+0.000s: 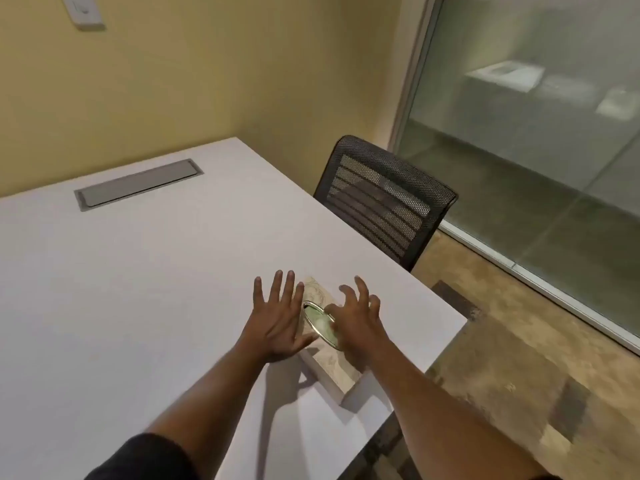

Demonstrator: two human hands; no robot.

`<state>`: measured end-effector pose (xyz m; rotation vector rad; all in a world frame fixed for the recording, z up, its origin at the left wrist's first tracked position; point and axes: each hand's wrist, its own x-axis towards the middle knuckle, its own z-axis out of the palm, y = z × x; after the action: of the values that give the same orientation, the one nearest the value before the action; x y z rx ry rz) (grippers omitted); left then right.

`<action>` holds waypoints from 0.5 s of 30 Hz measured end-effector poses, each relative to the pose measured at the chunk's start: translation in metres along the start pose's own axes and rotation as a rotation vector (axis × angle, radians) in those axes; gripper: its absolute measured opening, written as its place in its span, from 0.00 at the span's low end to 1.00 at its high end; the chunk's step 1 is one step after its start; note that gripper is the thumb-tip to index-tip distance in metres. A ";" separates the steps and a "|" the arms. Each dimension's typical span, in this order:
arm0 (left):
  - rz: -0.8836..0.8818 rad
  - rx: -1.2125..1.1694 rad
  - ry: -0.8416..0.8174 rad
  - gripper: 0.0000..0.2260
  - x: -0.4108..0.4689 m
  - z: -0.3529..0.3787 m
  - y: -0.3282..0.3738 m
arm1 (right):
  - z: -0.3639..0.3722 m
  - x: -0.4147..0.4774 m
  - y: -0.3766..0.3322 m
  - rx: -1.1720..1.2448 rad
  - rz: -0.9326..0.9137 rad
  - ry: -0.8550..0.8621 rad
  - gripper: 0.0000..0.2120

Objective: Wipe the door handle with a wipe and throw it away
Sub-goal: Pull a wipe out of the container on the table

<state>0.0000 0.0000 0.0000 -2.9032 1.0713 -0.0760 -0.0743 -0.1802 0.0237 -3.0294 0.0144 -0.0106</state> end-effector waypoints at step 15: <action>0.025 -0.082 -0.115 0.50 0.013 0.040 0.009 | 0.019 0.037 -0.003 -0.147 -0.217 0.007 0.06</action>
<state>0.0069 -0.0143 -0.0403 -2.9228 1.1165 0.1374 -0.0369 -0.1757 0.0055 -3.1605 -0.3273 -0.0403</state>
